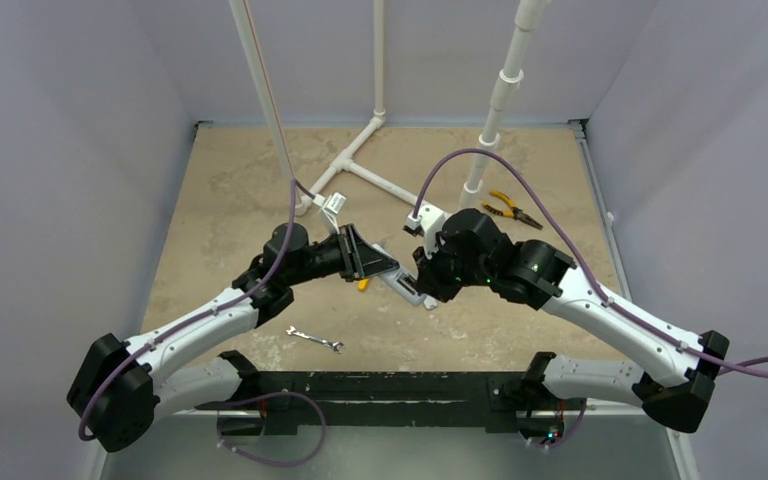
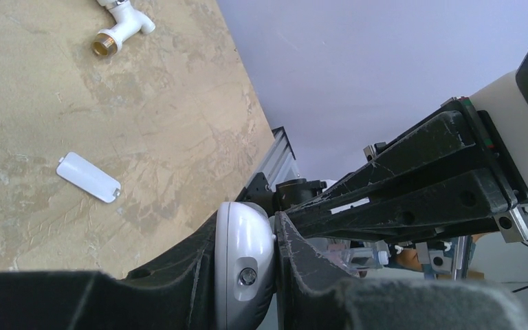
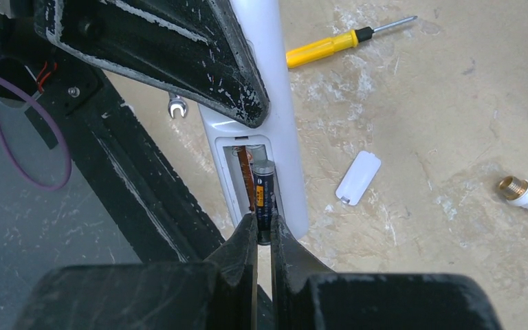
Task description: Load the batteries into the remote control
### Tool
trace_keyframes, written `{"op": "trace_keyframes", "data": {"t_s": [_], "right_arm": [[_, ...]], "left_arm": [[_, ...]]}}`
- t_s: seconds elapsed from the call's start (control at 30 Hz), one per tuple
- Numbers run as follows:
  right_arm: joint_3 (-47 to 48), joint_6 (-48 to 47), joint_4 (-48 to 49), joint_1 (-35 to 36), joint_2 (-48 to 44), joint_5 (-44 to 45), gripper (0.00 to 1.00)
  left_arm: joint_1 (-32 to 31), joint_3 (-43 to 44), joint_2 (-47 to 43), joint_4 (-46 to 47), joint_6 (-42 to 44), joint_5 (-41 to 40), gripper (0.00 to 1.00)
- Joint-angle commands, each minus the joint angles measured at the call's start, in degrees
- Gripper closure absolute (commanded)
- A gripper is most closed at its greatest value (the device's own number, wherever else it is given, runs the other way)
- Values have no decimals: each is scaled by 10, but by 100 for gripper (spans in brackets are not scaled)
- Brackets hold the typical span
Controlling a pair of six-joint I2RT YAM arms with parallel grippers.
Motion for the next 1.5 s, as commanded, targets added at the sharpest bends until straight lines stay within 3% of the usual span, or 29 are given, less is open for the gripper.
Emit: {"op": "trace_keyframes", "data": {"t_s": [0.0, 1.13, 1.47], "right_arm": [[-2, 11, 23, 3, 1, -20, 100], [-22, -23, 22, 3, 31, -23, 100], [-10, -18, 22, 3, 42, -29, 90]], "left_arm": [[4, -1, 3, 50, -14, 15, 100], [5, 19, 37, 61, -18, 46, 100], [5, 16, 40, 70, -21, 48, 100]]}}
